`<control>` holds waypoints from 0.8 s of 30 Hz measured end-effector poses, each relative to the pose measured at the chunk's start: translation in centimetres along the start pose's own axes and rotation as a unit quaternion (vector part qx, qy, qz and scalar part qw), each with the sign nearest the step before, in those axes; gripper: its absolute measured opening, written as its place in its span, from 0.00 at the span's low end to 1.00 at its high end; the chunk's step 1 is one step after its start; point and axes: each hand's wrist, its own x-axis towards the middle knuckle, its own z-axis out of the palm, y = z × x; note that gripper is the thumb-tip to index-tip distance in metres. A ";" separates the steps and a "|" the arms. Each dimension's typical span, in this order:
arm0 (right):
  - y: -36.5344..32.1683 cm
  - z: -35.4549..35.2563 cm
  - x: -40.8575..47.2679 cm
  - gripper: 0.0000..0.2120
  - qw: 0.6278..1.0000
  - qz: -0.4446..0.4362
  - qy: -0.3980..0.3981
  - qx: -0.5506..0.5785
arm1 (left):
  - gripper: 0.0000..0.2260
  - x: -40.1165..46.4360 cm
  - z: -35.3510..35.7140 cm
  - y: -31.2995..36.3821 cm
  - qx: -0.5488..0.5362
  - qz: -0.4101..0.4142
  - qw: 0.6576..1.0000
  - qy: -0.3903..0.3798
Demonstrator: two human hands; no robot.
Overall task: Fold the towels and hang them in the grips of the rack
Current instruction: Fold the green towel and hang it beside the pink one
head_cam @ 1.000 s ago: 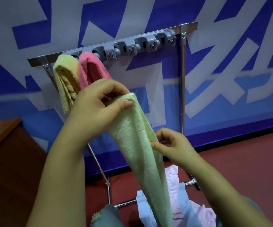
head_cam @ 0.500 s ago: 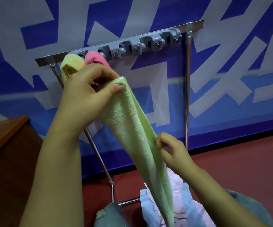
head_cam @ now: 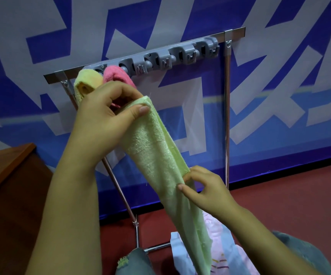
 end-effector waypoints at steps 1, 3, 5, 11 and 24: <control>0.0 0.1 0.0 0.11 1.000 0.009 0.002 0.011 | 0.06 0.0 -0.1 -0.1 -0.001 -0.001 1.000 -0.001; -0.1 0.1 -0.1 0.07 0.997 0.046 -0.001 0.060 | 0.06 -0.1 -0.4 -0.5 0.000 -0.001 1.000 -0.006; -0.4 0.0 -0.2 0.08 0.990 0.088 -0.006 0.112 | 0.06 -0.2 -0.6 -0.7 0.000 -0.002 1.000 -0.011; -0.5 -0.3 0.1 0.10 0.976 0.138 0.013 0.168 | 0.05 -0.2 -1.2 -1.0 -0.021 -0.014 0.999 -0.020; -1.4 -1.6 0.0 0.22 0.962 0.063 -0.220 0.151 | 0.04 0.4 -1.5 -0.9 0.012 -0.008 1.000 -0.013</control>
